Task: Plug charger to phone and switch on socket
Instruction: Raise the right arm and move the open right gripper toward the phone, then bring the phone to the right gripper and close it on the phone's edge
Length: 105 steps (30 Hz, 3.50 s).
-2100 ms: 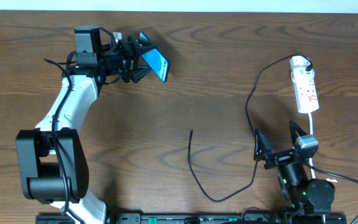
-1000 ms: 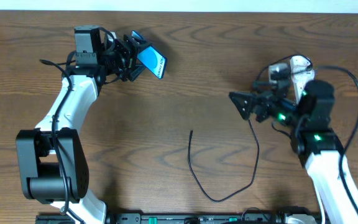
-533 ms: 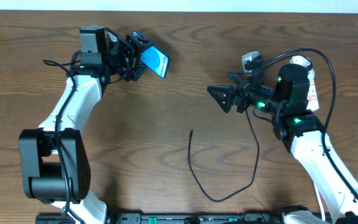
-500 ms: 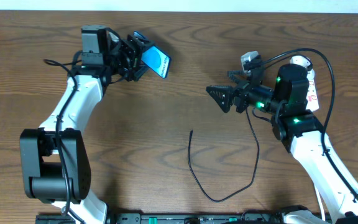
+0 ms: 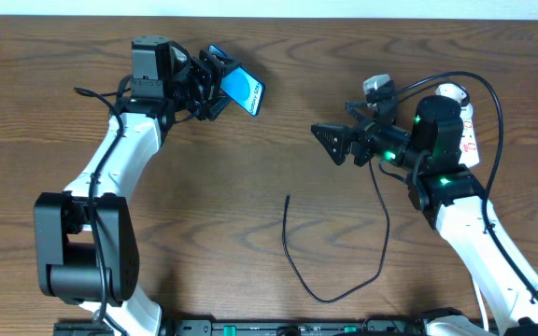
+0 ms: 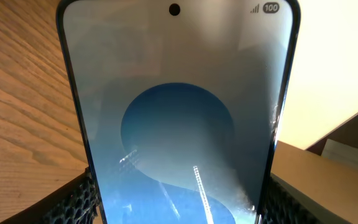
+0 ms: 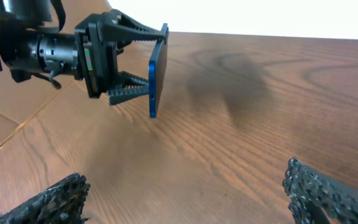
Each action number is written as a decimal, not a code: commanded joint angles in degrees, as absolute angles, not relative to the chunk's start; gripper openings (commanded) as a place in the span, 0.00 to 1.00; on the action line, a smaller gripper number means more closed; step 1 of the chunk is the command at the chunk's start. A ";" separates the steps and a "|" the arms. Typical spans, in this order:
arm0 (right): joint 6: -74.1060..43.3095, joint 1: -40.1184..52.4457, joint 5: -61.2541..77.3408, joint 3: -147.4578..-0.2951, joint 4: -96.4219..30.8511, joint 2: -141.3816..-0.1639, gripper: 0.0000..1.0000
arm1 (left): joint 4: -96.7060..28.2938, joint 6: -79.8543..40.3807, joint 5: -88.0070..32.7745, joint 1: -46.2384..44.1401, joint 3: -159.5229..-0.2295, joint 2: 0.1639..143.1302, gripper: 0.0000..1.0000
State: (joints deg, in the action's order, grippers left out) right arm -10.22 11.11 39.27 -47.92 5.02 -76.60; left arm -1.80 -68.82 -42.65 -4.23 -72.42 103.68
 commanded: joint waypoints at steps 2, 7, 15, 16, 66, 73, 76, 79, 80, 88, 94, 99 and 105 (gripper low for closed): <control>-14.87 11.73 37.89 -49.12 5.41 -77.19 0.99 | -0.69 -69.34 -42.76 -4.10 -72.71 102.21 0.07; -19.62 12.86 34.57 -49.10 5.69 -78.13 0.99 | -0.51 -69.36 -42.78 -4.27 -72.71 102.21 0.07; -19.70 16.84 32.93 -49.10 8.82 -80.29 0.99 | -0.51 -69.76 -42.22 -6.31 -72.71 102.21 0.08; -19.68 17.43 31.97 -49.10 8.82 -80.53 0.99 | -0.51 -69.76 -41.91 -6.68 -72.71 102.21 0.07; -19.70 19.59 22.35 -49.06 8.36 -81.82 0.99 | 0.58 -82.26 -37.87 -20.84 -72.71 102.21 0.07; -19.70 19.59 22.35 -49.06 8.29 -81.82 0.99 | 0.58 -83.09 -37.87 -21.69 -72.71 102.21 0.07; -19.70 19.62 21.98 -49.06 8.29 -81.87 0.98 | 0.58 -83.11 -37.89 -21.74 -72.71 102.21 0.07; -19.70 19.59 21.91 -49.06 8.27 -82.21 0.96 | 0.58 -83.31 -37.89 -21.74 -72.71 102.21 0.07; -19.70 19.59 21.91 -49.06 8.29 -82.46 0.95 | 0.60 -83.33 -37.89 -21.74 -72.71 102.21 0.07; -21.87 19.62 21.93 -49.06 8.84 -83.59 0.95 | 0.80 -83.31 -37.80 -22.24 -72.71 102.21 0.07; -22.92 19.62 21.96 -49.06 9.04 -83.59 0.93 | 1.02 -83.35 -37.39 -22.81 -72.71 102.21 0.07; -24.25 19.62 21.91 -49.06 9.23 -83.59 0.90 | 1.02 -83.77 -36.53 -23.66 -72.71 102.21 0.07; -25.26 19.77 21.30 -49.06 9.19 -83.59 0.84 | 1.61 -84.38 -36.53 -24.34 -72.71 102.21 0.07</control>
State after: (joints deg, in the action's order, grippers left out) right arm -24.14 19.33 22.00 -47.94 8.93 -83.48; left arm 0.45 -83.83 -36.86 -24.08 -72.42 103.68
